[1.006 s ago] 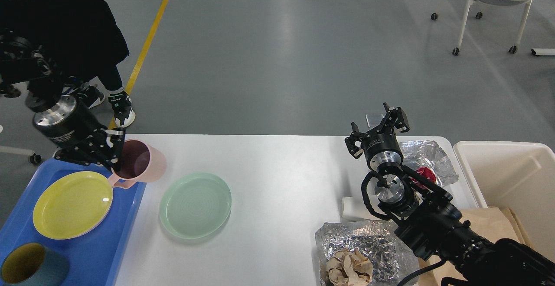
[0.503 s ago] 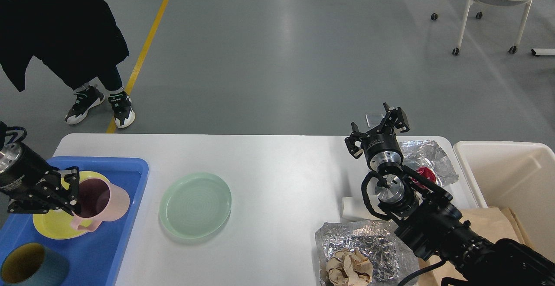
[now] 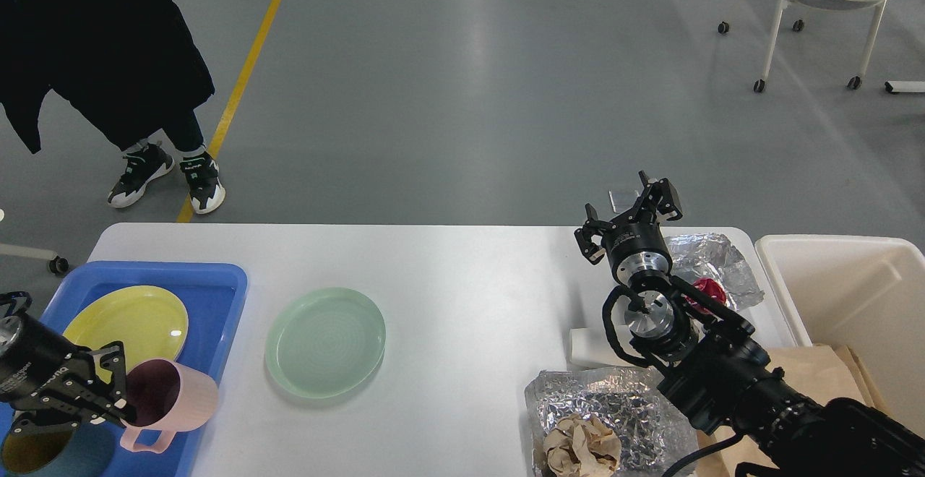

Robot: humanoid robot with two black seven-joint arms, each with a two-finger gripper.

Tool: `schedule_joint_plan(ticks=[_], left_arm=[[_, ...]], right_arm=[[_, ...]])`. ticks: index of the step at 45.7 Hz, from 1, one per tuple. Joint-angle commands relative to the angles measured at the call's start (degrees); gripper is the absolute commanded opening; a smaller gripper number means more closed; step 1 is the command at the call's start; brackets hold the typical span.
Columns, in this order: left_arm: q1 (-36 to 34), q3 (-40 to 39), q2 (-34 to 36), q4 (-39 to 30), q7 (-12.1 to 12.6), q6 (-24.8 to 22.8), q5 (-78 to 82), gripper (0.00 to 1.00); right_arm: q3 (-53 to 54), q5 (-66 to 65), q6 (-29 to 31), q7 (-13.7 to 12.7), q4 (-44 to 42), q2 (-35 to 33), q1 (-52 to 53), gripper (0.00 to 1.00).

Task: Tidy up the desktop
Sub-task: 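Lower the pink cup into the tray beside the olive-green cup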

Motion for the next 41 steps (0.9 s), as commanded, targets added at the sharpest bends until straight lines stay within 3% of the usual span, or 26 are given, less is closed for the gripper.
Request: schedule_joint_plan(ticks=[1,41], left_arm=[[0.0,0.6,2.6,0.0,0.0,0.0,0.1,0.0],[6.1,0.1,3.7,1.1,-0.1,0.0,0.0,0.0]], right_arm=[[0.0,0.0,0.0,0.0,0.0,0.0,0.0,1.0],[0.0,0.0,0.0,0.0,0.0,0.0,0.0,1.0]])
